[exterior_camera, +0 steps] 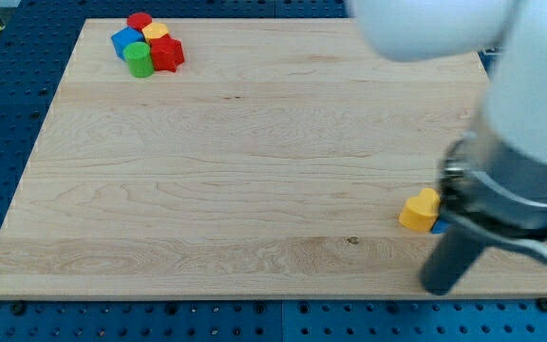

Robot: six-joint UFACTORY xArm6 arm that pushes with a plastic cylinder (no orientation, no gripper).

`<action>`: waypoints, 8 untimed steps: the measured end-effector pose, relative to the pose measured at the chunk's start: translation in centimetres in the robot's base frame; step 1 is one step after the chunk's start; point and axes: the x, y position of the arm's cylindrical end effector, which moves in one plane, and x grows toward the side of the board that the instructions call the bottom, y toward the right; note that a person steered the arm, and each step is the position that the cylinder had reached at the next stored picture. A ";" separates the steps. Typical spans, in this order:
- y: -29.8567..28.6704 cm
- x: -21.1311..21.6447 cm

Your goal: Push the yellow heart into the red star

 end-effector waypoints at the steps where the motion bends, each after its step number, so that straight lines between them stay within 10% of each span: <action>1: 0.2 0.0; 8: -2.2 -9.8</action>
